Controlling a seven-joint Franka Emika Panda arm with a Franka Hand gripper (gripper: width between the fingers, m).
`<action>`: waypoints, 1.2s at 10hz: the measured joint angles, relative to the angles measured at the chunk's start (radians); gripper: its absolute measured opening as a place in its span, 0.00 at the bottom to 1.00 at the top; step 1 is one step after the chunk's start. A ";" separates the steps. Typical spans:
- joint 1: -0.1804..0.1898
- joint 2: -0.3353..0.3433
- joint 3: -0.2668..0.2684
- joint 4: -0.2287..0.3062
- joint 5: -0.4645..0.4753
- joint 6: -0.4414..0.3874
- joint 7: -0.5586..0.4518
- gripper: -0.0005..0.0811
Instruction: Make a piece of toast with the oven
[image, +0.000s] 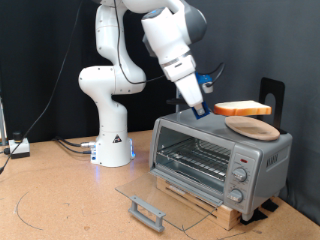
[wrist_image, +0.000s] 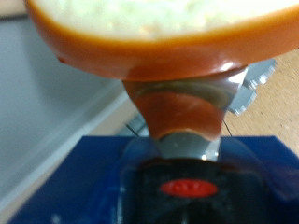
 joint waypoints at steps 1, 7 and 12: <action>-0.020 0.000 -0.027 0.001 -0.020 -0.029 -0.013 0.49; -0.124 0.001 -0.204 0.012 -0.152 -0.215 -0.221 0.49; -0.202 0.023 -0.344 0.046 -0.266 -0.317 -0.396 0.49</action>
